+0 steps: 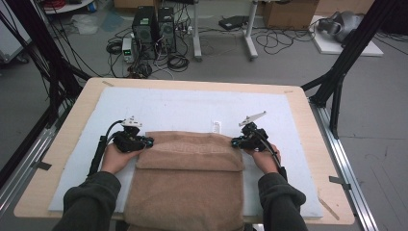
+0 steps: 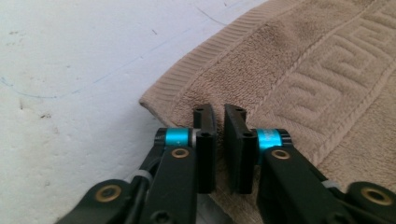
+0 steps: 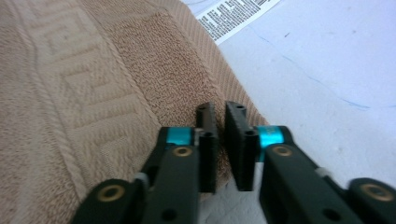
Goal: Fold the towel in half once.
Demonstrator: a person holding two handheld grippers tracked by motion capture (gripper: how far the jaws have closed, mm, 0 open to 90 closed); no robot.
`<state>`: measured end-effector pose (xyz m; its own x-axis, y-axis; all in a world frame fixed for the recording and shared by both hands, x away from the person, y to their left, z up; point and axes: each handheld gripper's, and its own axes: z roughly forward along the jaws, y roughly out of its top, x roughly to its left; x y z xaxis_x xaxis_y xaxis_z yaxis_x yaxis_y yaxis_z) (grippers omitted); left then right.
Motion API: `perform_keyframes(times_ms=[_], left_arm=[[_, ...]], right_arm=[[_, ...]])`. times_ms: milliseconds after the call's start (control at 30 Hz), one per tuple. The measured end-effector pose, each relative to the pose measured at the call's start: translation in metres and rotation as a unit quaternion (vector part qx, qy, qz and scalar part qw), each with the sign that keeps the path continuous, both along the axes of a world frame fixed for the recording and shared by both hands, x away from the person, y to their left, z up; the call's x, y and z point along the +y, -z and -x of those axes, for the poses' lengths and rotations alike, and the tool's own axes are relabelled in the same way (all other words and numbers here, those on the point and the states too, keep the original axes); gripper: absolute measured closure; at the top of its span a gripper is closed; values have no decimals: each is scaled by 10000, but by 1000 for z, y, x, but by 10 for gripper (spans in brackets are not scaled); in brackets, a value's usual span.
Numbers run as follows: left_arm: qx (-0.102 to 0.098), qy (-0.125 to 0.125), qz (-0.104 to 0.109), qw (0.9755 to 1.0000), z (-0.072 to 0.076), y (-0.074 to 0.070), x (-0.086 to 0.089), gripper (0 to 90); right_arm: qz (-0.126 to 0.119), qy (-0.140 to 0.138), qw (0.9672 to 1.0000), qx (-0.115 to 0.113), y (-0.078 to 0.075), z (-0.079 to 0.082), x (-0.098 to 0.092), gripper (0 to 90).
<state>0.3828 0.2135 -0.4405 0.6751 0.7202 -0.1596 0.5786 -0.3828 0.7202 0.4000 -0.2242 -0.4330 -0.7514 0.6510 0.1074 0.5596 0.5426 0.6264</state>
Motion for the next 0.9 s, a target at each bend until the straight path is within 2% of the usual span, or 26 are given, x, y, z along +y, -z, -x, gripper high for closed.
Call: perform_keyframes(times_ms=[33,100,167,267,367,433,500,600,667,733,833,900], left_arm=[[58,-32,99,9999,-1,1,3,859],[62,-41,102,9999,-2,-1,6,867],[-5,-65,96,9999,-1,-3,7,869],[-121,-100,154,9998,1,-7,9,872],[-249,-129,351,9990,6,-16,12,873],[-336,-104,416,9985,10,-22,16,873],[-396,-113,619,9972,17,-30,20,872],[-387,5,809,9960,28,-37,26,871],[-429,82,883,9951,36,-40,29,870],[-496,141,856,9950,45,-42,30,870],[-492,250,788,9954,57,-41,30,869],[-501,363,703,9956,67,-39,29,870]], right_arm=[[-48,9,10000,29,0,-1,-1,859],[-91,1,9999,73,0,-1,-3,872],[-106,0,9999,28,-3,-1,-5,876],[-280,32,9996,-64,-8,1,-8,877],[-459,36,9988,-144,-15,5,-11,878],[-564,-16,9981,-234,-21,9,-13,878],[-729,-68,9969,-275,-27,13,-15,878],[-962,-324,9946,-220,-38,25,-17,874],[-1018,-464,9932,-314,-43,35,-19,874],[-1094,-560,9917,-378,-48,46,-22,875],[-1202,-697,9897,-353,-49,60,-23,875],[-1138,-793,9899,-305,-48,72,-22,878]])
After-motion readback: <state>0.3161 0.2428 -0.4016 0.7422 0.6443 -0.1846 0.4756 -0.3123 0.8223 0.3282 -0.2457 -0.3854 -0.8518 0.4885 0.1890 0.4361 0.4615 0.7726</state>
